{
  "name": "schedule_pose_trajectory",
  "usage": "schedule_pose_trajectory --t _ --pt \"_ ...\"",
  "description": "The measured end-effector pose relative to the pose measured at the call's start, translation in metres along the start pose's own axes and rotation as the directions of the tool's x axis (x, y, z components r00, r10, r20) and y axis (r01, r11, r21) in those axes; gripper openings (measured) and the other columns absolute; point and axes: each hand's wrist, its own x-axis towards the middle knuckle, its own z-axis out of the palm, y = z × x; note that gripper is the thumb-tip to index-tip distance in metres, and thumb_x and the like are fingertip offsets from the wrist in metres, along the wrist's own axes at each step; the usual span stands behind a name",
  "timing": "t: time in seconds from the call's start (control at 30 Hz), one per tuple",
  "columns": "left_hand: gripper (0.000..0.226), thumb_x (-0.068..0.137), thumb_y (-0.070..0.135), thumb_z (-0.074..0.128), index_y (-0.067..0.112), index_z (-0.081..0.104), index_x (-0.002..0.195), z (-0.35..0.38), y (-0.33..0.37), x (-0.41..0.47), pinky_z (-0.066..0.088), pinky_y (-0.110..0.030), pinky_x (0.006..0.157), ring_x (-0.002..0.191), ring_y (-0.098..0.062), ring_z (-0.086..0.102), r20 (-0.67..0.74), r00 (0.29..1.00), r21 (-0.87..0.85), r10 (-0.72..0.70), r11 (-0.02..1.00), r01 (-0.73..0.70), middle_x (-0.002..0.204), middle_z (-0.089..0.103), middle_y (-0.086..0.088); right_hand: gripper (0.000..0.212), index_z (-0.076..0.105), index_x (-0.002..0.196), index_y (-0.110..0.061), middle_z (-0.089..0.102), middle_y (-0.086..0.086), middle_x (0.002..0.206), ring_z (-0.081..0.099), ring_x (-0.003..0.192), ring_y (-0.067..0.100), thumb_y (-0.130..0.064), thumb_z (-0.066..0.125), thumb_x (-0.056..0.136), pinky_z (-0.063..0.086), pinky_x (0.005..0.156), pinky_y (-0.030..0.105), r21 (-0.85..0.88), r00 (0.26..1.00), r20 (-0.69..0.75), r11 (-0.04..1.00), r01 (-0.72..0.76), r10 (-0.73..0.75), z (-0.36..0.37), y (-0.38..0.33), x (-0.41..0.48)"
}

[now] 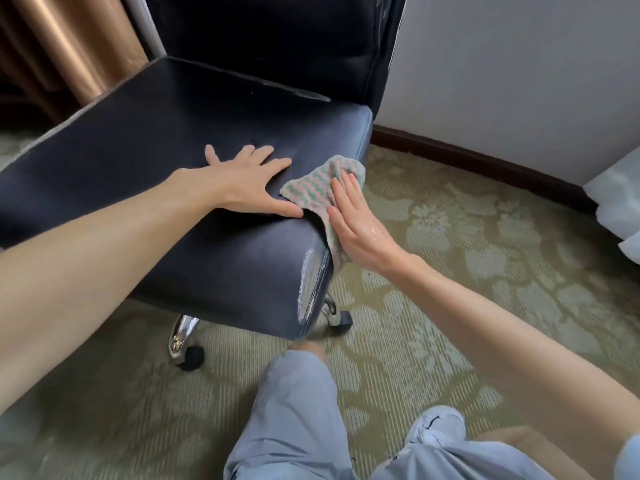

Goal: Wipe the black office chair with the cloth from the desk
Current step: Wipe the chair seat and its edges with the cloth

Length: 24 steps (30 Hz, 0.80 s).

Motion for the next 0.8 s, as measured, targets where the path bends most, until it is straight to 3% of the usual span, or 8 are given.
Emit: schedule_pose_trajectory --t 0.3,0.47,0.6,0.8 --pt "0.118 0.060 0.073 0.069 0.048 -0.002 0.151 -0.016 -0.008 -0.023 -0.003 -0.050 0.118 0.144 -0.010 -0.023 0.217 0.975 -0.157 0.048 0.988 -0.014 0.161 -0.018 0.009 0.060 0.000 0.154 -0.008 -0.013 0.004 0.161 -0.020 0.146 0.011 -0.036 0.022 0.105 -0.013 0.118 0.026 -0.127 0.995 0.015 0.987 0.096 -0.095 0.022 -0.017 -0.021" --pt "0.117 0.056 0.077 0.066 0.050 0.001 0.150 -0.004 -0.013 -0.022 -0.007 -0.059 0.115 0.145 -0.010 -0.021 0.116 0.990 -0.153 0.075 0.987 -0.056 0.161 -0.014 0.011 0.058 -0.001 0.153 -0.006 -0.013 0.005 0.161 -0.019 0.146 0.014 -0.029 0.024 0.107 -0.014 0.116 0.023 -0.043 0.999 -0.037 0.999 -0.018 0.017 0.018 -0.025 -0.007" --pt "0.119 0.049 0.084 0.060 0.052 0.004 0.149 0.006 -0.017 -0.015 -0.006 -0.064 0.112 0.145 -0.008 -0.020 0.061 0.996 -0.143 0.068 0.988 -0.059 0.161 -0.011 0.013 0.059 -0.002 0.153 -0.008 -0.018 -0.005 0.158 -0.024 0.142 0.005 -0.032 0.024 0.106 -0.020 0.109 0.012 -0.035 0.997 -0.046 0.997 0.068 -0.070 0.035 -0.030 -0.036" --pt "0.119 0.047 0.085 0.059 0.053 0.004 0.147 0.009 -0.007 -0.007 -0.006 -0.067 0.109 0.146 -0.011 -0.019 0.024 0.999 -0.166 0.026 0.986 -0.021 0.162 -0.009 0.011 0.055 0.005 0.153 -0.006 -0.009 0.005 0.162 -0.015 0.147 0.013 -0.024 0.028 0.107 -0.011 0.119 0.026 -0.004 0.999 -0.011 0.999 0.039 -0.039 0.016 -0.024 -0.024"
